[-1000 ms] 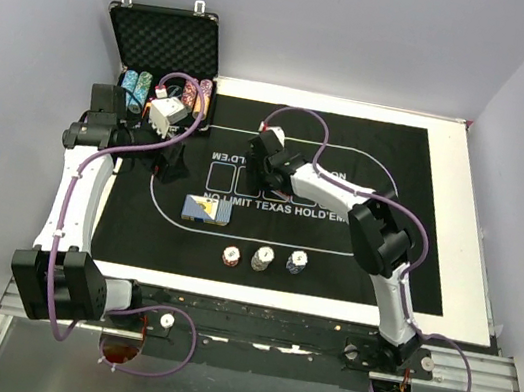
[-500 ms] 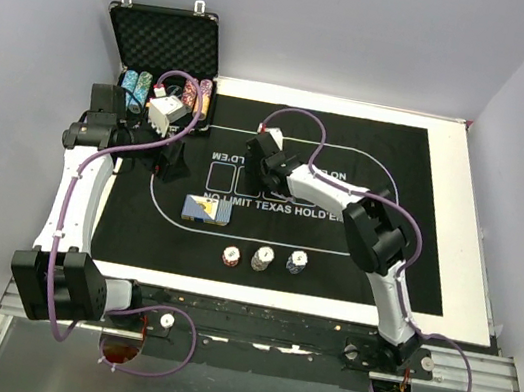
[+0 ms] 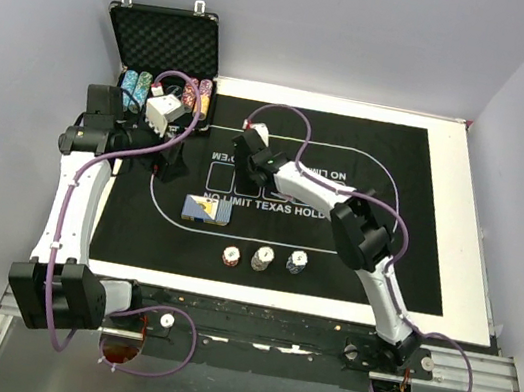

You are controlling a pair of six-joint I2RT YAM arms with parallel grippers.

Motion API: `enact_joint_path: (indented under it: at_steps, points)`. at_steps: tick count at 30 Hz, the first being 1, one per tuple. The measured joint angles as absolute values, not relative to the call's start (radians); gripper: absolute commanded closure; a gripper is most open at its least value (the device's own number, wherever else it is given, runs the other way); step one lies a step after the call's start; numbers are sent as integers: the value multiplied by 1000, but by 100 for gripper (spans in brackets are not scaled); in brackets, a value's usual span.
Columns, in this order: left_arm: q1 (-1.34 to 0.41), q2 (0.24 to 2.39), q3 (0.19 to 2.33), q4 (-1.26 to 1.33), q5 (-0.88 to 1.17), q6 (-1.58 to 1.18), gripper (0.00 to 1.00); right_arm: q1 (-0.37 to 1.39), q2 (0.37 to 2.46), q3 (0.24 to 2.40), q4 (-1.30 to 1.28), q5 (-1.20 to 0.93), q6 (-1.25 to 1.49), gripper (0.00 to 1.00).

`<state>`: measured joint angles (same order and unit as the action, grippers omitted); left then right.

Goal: Distribute texas hold em gaming equipment

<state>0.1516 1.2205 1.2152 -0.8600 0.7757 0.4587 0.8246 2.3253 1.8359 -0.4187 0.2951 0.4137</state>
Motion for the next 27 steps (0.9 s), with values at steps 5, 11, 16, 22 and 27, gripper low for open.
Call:
enact_joint_path:
  at_steps: [5, 11, 16, 22, 27]
  points:
    - [165, 1203, 1215, -852, 772, 445, 1, 862, 2405, 1967, -448, 302, 398, 41]
    - [236, 1199, 1215, -847, 772, 417, 1, 918, 2526, 2169, -467, 288, 388, 41]
    - [297, 1200, 1216, -848, 778, 402, 1, 964, 2611, 2306, -455, 237, 383, 41]
    - [325, 1198, 1216, -855, 780, 401, 1, 989, 2646, 2340, -381, 142, 391, 36]
    - [329, 1198, 1216, -862, 783, 402, 1, 989, 2677, 2374, -317, 55, 410, 21]
